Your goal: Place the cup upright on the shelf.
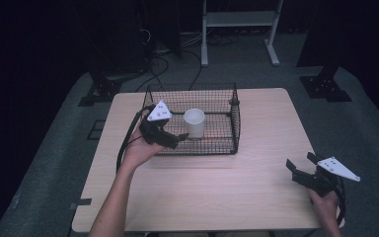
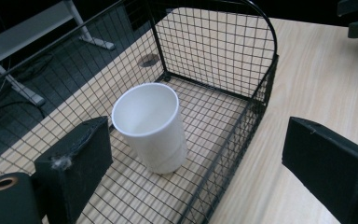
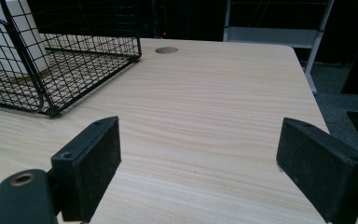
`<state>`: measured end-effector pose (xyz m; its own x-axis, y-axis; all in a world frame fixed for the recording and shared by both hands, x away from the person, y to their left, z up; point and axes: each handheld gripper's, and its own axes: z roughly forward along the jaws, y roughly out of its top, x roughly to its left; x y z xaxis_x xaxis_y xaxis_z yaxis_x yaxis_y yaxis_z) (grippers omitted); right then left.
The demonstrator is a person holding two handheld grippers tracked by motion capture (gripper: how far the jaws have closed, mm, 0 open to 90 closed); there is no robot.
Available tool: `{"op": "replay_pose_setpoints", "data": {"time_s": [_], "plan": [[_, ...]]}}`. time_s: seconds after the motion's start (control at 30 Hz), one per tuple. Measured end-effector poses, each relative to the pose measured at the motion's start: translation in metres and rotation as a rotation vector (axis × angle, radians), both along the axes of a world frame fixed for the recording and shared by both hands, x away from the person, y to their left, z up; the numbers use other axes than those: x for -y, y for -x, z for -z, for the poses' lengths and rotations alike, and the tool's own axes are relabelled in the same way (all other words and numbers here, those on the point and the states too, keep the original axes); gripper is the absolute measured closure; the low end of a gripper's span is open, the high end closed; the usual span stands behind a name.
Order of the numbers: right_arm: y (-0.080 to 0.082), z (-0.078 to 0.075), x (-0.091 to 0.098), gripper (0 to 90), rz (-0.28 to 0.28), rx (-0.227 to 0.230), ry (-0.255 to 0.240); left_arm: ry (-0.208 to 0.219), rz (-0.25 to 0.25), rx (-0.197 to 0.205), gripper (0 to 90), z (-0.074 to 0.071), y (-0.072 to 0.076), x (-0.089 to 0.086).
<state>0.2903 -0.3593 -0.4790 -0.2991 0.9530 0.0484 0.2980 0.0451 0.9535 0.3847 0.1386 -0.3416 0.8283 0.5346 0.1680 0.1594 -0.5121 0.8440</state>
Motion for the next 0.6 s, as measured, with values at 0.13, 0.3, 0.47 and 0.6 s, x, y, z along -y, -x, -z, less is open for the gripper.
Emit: {"op": "replay_pose_setpoints", "data": {"time_s": [0.13, 0.3, 0.47, 0.6], "plan": [[0.000, 0.000, 0.000, 12.9, 0.001, 0.000, -0.003, 0.011, -0.007, 0.004, 7.6, 0.004, 0.007, -0.005], [0.000, 0.000, 0.000, 12.9, 0.002, -0.001, -0.002, 0.038, -0.016, 0.017, 7.6, 0.008, 0.019, -0.013], [0.000, 0.000, 0.000, 12.9, 0.004, -0.001, -0.002, 0.056, -0.024, 0.026, 7.6, 0.007, 0.028, -0.019], [0.000, 0.000, 0.000, 12.9, 0.004, -0.002, 0.000, 0.068, -0.033, 0.030, 7.6, 0.009, 0.034, -0.022]]}}
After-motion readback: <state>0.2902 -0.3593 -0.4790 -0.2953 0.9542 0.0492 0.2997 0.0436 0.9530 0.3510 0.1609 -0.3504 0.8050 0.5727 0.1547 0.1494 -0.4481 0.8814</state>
